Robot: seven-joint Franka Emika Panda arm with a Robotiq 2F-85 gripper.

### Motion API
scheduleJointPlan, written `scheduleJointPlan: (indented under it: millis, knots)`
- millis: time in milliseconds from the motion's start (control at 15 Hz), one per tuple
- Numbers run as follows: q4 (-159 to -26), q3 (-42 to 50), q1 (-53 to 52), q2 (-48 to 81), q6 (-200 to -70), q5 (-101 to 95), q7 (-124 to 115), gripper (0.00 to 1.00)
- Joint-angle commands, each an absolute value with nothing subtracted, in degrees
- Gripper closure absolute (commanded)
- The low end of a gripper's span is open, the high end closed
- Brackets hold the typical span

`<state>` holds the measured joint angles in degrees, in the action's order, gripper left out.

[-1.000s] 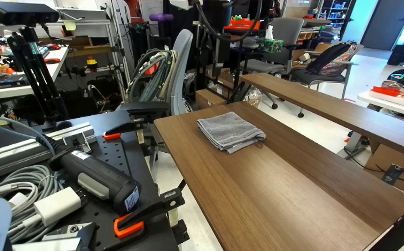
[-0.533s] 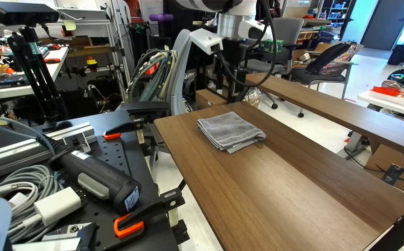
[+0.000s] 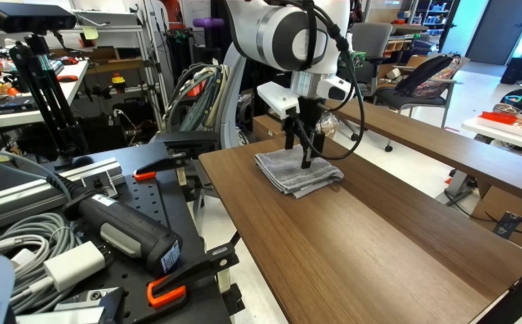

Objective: Move the grey towel to the right

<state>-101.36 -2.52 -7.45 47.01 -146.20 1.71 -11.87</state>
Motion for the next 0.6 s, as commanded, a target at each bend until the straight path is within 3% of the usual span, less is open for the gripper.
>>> scheduleJointPlan:
  millis: [0,533]
  knots:
    - [-96.2,-1.9,-7.5,51.5,-144.8,1.5,-9.9,0.0]
    - [-89.9,-1.3,-7.2,57.3,-143.9,1.6,-9.2,0.0]
